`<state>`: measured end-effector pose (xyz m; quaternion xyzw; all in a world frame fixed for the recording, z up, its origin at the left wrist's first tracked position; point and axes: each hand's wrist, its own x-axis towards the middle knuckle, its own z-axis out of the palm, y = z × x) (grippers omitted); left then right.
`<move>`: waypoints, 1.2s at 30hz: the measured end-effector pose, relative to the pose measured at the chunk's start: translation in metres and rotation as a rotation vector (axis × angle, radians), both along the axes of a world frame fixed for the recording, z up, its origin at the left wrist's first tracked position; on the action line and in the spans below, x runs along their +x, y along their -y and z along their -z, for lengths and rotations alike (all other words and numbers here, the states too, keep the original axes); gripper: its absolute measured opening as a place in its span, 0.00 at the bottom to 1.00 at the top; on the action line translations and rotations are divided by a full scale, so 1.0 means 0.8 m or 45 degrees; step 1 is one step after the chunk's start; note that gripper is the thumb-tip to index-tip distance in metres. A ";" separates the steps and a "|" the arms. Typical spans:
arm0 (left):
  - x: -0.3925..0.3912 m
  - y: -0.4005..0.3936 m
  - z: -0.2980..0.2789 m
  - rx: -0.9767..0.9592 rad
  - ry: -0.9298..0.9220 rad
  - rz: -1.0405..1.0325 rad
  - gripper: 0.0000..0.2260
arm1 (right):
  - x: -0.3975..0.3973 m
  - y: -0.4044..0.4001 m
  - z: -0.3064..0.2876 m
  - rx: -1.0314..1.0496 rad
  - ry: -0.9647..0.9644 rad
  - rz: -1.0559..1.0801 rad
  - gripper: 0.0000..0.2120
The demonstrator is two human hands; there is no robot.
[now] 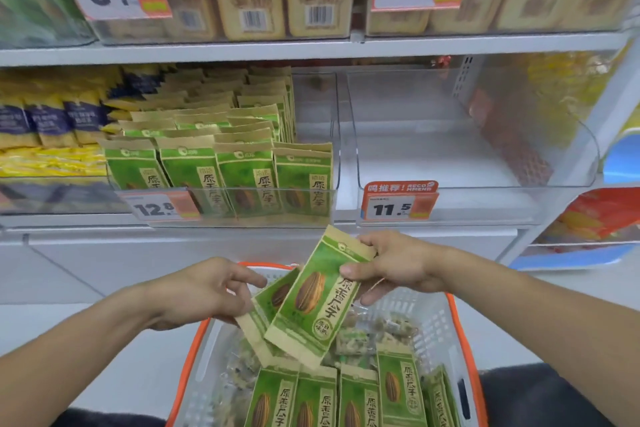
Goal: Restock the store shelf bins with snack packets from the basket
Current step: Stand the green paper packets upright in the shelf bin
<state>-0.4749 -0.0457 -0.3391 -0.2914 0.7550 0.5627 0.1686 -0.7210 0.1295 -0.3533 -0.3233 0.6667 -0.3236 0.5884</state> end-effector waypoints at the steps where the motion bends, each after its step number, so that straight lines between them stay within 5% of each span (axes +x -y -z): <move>1: -0.002 -0.002 -0.001 0.039 -0.059 0.001 0.19 | 0.000 -0.007 0.010 0.031 0.069 0.068 0.12; 6: -0.015 -0.015 0.004 0.153 -0.270 -0.063 0.21 | 0.011 -0.016 0.055 0.232 0.455 0.259 0.19; 13: -0.013 -0.009 0.013 0.395 -0.216 -0.086 0.41 | 0.033 0.006 0.073 -0.022 0.685 0.429 0.16; 15: -0.015 -0.006 0.016 0.522 -0.151 -0.169 0.41 | 0.031 0.013 0.067 -0.067 0.646 0.411 0.12; 18: -0.017 0.001 0.010 0.717 -0.029 -0.215 0.21 | 0.027 0.019 0.056 -0.114 0.543 0.365 0.15; 20: -0.016 0.001 0.010 0.818 0.029 -0.191 0.19 | 0.029 0.022 0.046 -0.134 0.378 0.327 0.15; 25: -0.021 -0.020 0.019 0.537 -0.002 -0.152 0.29 | 0.040 0.024 0.019 -0.209 -0.017 0.317 0.24; 36: -0.032 -0.023 0.011 0.282 -0.292 -0.058 0.20 | 0.002 -0.011 -0.046 -0.135 -0.359 -0.150 0.22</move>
